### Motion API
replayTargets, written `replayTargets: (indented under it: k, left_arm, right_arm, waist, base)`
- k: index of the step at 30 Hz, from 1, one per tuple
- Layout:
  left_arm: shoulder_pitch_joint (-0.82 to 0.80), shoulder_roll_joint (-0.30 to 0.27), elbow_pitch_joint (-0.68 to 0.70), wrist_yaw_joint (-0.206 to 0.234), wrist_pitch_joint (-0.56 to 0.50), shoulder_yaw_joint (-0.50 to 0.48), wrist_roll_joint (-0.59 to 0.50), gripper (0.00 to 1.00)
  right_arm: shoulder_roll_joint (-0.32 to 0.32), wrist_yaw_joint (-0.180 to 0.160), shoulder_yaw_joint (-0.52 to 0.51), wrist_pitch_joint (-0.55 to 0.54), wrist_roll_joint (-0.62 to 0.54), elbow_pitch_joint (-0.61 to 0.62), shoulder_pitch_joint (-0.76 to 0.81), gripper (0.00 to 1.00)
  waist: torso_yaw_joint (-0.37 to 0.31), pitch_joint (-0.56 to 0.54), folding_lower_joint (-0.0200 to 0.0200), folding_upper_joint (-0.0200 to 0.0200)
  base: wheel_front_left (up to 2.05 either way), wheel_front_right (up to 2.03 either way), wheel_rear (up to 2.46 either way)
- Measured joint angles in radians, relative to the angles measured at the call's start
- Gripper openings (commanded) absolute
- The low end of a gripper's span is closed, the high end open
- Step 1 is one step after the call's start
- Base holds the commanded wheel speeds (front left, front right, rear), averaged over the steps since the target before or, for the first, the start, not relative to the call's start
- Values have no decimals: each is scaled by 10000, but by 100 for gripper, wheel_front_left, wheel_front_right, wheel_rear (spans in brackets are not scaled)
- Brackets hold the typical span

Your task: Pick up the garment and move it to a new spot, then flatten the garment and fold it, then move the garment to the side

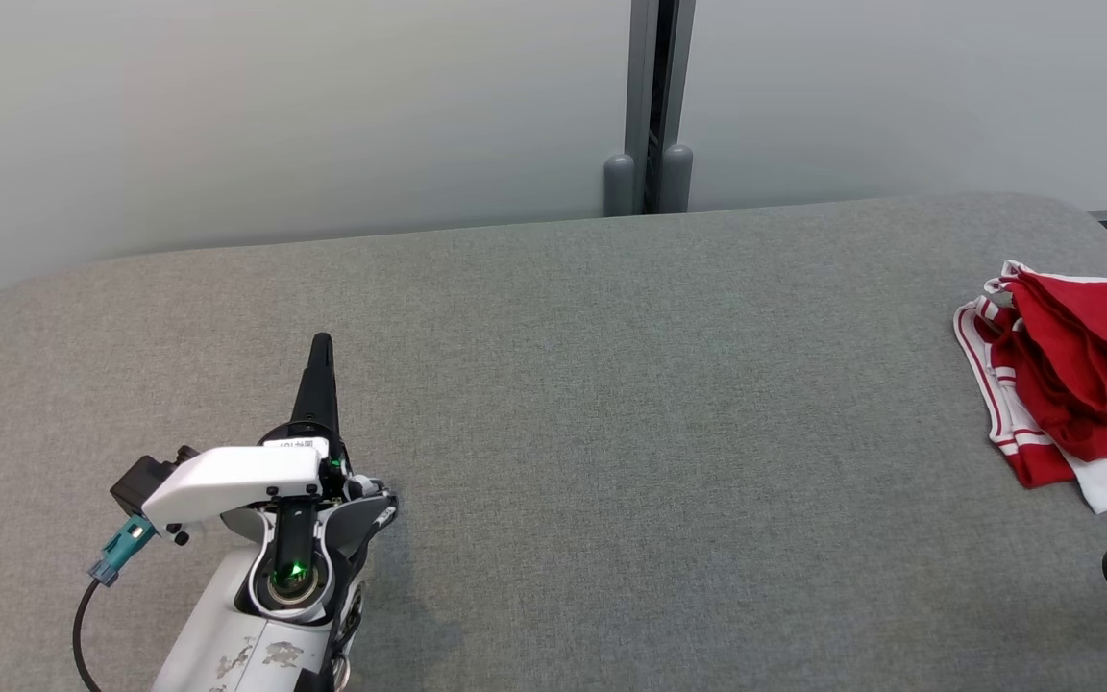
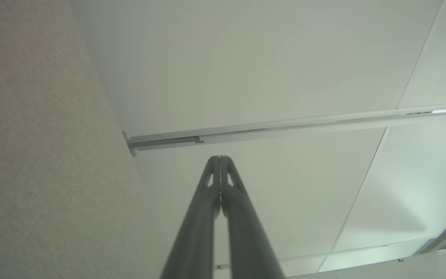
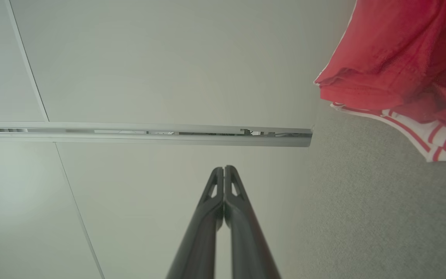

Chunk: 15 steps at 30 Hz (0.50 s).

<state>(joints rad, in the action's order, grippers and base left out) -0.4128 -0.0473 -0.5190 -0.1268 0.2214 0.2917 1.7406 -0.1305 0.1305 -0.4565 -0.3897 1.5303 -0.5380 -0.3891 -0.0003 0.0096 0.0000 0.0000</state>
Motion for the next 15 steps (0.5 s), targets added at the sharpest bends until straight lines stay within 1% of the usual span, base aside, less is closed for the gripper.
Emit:
replayTargets:
  k: [15]
  left_arm:
    - [0,0,0,0,0,0,0,0]
  right_arm:
    - [-29,2,58,35,29,-2,2,0]
  waist:
    - [0,0,0,0]
  base:
    - [0,0,0]
